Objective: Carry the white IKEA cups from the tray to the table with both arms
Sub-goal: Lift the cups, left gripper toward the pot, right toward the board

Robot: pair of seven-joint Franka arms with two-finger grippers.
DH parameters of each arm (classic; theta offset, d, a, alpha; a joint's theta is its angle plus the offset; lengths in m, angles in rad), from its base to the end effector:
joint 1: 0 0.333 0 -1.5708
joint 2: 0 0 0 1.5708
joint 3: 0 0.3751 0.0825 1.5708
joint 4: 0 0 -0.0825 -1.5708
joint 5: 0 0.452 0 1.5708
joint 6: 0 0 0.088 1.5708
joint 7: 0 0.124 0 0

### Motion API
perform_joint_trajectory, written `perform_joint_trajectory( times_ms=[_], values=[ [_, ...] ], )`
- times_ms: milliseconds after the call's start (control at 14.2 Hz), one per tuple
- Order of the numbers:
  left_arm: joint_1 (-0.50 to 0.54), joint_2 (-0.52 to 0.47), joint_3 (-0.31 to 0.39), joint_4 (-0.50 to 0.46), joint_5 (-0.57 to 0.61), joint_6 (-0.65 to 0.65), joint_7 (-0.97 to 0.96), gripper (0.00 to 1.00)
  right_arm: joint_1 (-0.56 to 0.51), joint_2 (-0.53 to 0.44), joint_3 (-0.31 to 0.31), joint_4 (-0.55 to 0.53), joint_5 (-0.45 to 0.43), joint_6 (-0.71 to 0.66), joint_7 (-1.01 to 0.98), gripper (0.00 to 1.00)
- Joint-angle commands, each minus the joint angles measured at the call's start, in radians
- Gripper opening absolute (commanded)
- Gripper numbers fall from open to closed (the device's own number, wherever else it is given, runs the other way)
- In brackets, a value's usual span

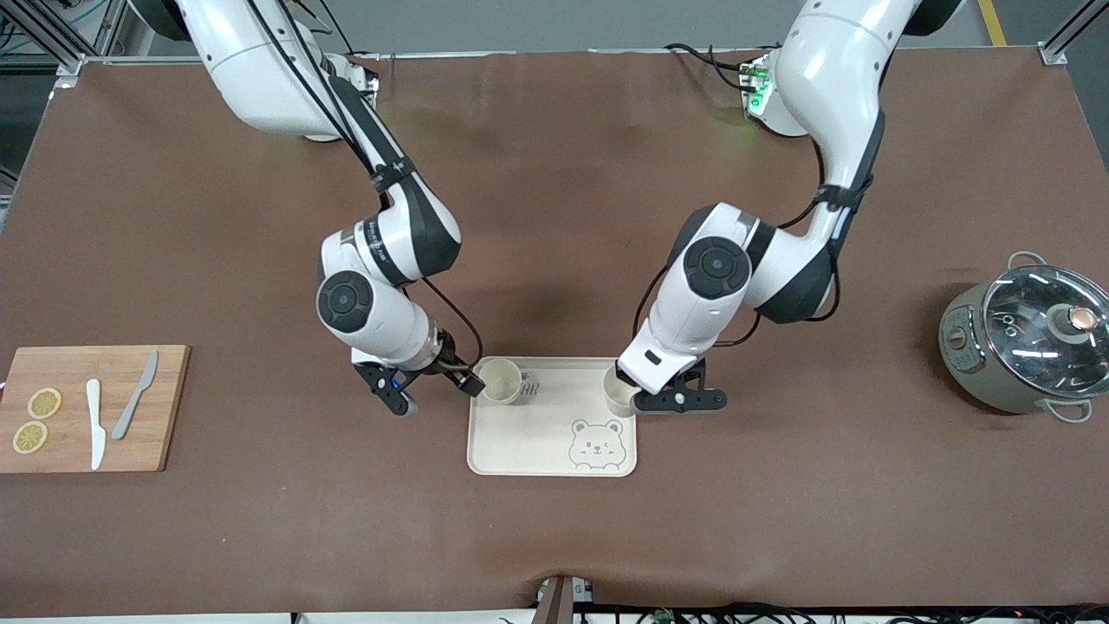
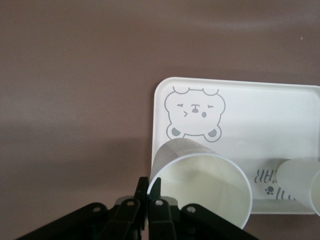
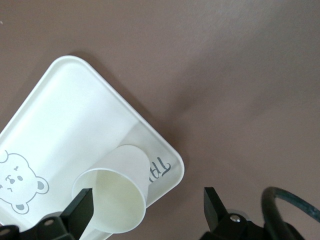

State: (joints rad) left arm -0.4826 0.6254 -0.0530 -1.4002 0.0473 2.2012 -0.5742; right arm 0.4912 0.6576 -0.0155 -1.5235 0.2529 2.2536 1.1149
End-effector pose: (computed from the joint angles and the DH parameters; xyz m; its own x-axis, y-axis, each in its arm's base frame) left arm 0.7256 -0.4173 0.3582 0.9876 0.0332 0.1536 0.0201 -0.9961 0.0857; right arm 0.7142 0.3817 0.2717 0.7043 -0.6938 -0.1505 -0.7099 -0.6907 -0.1379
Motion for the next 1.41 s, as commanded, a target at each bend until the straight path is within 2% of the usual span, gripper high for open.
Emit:
perform_joint_trajectory(
  times_ms=[0,141,352,493,564,634,846,987,1198,1339],
  values=[
    [0.044,-0.061,0.002,0.013,0.032,-0.090,0.005,0.00,0.023,0.033,-0.011,0.046,-0.010,0.011,0.048,0.94],
    [0.082,-0.094,0.002,0.012,0.072,-0.129,0.005,0.00,0.044,0.048,-0.011,0.046,-0.024,0.015,0.071,0.81],
    [0.137,-0.147,-0.001,-0.005,0.120,-0.210,0.017,0.00,0.061,0.068,-0.011,0.045,-0.044,0.050,0.108,0.52],
    [0.160,-0.183,-0.002,-0.020,0.121,-0.279,0.055,0.00,0.070,0.083,-0.011,0.045,-0.067,0.072,0.138,0.38],
    [0.157,-0.197,-0.002,-0.045,0.123,-0.299,0.063,0.00,0.079,0.086,-0.011,0.045,-0.081,0.075,0.146,0.18],
    [0.159,-0.207,-0.001,-0.055,0.123,-0.304,0.065,0.00,0.081,0.086,-0.011,0.045,-0.092,0.074,0.149,0.02],
    [0.199,-0.225,-0.005,-0.120,0.132,-0.304,0.076,0.00,0.069,0.079,-0.011,0.049,-0.095,0.063,0.138,0.00],
    [0.240,-0.278,-0.008,-0.227,0.132,-0.282,0.077,0.00,0.050,0.063,-0.011,0.052,-0.093,0.038,0.129,0.00],
    [0.309,-0.352,-0.010,-0.415,0.132,-0.157,0.085,0.00,-0.008,-0.010,-0.009,0.071,-0.087,-0.125,0.032,0.00],
    [0.337,-0.358,-0.010,-0.482,0.131,-0.101,0.091,0.00,-0.045,-0.085,-0.011,0.060,-0.089,-0.253,-0.065,0.00]
  ],
)
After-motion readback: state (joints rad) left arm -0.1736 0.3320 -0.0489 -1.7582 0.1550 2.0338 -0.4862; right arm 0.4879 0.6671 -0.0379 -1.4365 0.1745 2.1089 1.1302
